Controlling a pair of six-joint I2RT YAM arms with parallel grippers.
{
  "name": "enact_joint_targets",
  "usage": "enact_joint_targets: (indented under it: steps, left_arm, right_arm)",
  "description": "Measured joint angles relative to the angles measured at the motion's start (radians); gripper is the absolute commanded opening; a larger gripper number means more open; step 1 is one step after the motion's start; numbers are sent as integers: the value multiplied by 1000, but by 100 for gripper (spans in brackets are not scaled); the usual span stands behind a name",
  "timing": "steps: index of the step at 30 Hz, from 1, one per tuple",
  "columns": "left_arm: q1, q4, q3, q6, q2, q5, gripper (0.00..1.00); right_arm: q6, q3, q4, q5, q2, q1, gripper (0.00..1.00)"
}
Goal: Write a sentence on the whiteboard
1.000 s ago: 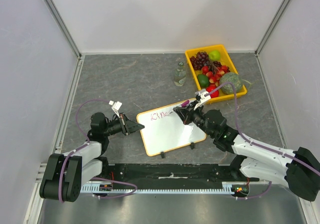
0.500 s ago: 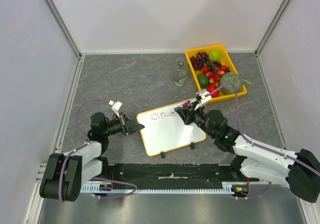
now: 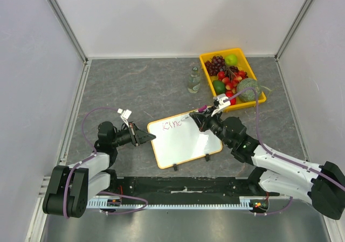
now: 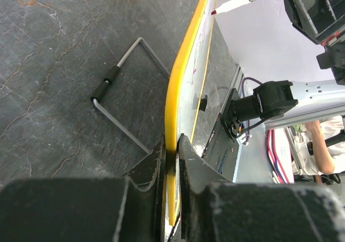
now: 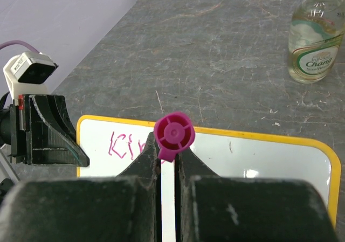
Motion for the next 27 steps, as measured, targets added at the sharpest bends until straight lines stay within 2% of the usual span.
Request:
enact_joint_targets:
  steps: [27]
  left_arm:
    - [0, 3, 0, 0, 3, 0, 2]
  right_arm:
    - [30, 50, 74, -12, 98, -36, 0]
